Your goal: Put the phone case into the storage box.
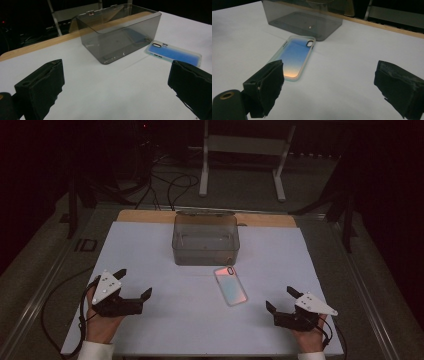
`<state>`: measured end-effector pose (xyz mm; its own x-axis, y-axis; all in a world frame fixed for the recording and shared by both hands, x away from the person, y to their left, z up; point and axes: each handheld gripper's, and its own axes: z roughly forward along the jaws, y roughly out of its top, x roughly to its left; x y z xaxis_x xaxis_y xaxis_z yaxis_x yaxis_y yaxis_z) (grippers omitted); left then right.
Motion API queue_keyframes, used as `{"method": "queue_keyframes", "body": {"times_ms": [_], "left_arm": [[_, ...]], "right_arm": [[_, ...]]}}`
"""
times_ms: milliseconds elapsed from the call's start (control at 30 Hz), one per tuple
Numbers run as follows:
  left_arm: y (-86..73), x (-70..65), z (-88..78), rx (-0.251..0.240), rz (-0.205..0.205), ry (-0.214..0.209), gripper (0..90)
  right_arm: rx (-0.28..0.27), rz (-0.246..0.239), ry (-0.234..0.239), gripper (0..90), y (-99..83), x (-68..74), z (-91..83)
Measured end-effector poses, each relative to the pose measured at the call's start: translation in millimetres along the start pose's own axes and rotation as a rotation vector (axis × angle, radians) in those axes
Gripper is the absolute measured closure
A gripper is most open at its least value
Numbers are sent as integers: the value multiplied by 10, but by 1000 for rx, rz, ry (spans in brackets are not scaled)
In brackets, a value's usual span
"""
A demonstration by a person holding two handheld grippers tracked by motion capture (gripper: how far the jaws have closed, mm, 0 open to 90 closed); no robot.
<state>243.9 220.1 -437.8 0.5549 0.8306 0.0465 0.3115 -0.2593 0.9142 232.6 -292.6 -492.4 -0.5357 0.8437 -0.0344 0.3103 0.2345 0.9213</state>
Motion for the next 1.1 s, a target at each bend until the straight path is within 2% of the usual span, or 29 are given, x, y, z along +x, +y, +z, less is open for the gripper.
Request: {"method": "queue_keyframes", "body": {"times_ms": [667,1100], "left_arm": [[123,-100,252,30,31,-52,19],[187,-128,348,50,40,-75,18]], "right_arm": [[0,0,-1,90,1,-2,-1],[1,-1,-1,90,1,-1,0]]}}
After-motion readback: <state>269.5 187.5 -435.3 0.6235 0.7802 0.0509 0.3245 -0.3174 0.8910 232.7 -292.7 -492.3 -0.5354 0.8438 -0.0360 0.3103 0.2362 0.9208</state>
